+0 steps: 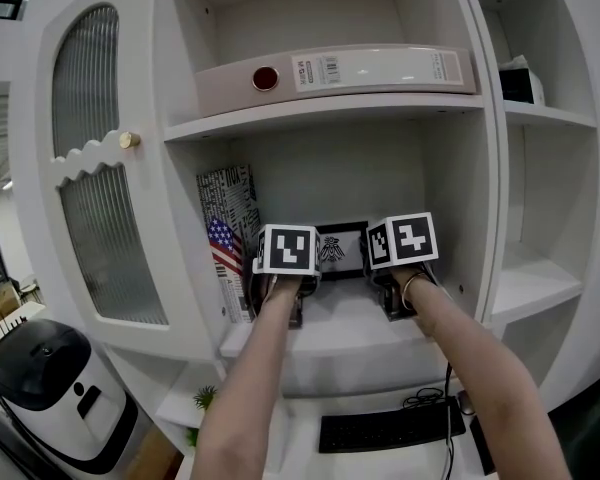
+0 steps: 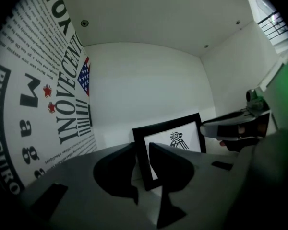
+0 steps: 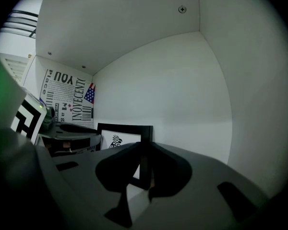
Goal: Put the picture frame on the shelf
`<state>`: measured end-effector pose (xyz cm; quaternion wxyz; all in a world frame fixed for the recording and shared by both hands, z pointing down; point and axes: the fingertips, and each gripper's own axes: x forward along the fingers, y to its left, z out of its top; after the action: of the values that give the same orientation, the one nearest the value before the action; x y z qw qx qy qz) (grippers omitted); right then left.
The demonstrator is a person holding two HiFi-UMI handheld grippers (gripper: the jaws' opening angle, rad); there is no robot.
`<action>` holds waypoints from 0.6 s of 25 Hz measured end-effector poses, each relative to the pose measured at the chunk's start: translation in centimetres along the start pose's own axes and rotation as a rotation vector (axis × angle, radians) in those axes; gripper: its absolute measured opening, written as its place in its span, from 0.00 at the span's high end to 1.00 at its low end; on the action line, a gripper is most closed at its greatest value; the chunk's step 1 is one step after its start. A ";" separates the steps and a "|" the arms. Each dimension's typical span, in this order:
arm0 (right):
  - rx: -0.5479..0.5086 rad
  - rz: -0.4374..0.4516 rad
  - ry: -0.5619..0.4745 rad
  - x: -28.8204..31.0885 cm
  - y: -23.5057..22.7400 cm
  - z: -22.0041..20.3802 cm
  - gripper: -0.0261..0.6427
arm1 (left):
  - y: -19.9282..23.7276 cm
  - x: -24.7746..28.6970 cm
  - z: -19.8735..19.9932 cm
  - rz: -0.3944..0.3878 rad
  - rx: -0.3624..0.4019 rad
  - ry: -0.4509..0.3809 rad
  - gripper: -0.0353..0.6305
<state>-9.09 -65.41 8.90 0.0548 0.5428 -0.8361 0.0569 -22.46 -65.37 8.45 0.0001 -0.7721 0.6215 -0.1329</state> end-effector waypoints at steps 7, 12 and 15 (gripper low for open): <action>-0.008 0.008 -0.022 -0.2 0.2 0.4 0.85 | 0.2 -0.1 0.1 -0.009 -0.029 -0.014 0.80; -0.018 -0.005 -0.062 -0.9 0.2 1.0 0.82 | 0.2 -1.0 0.6 -0.005 -0.036 -0.061 0.80; -0.035 -0.011 -0.089 -1.6 0.4 1.4 0.82 | 0.2 -2.0 1.1 -0.007 -0.034 -0.095 0.80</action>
<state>-8.85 -64.01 7.23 0.0273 0.5485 -0.8355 0.0179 -22.78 -63.71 6.96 0.0159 -0.7795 0.6203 -0.0858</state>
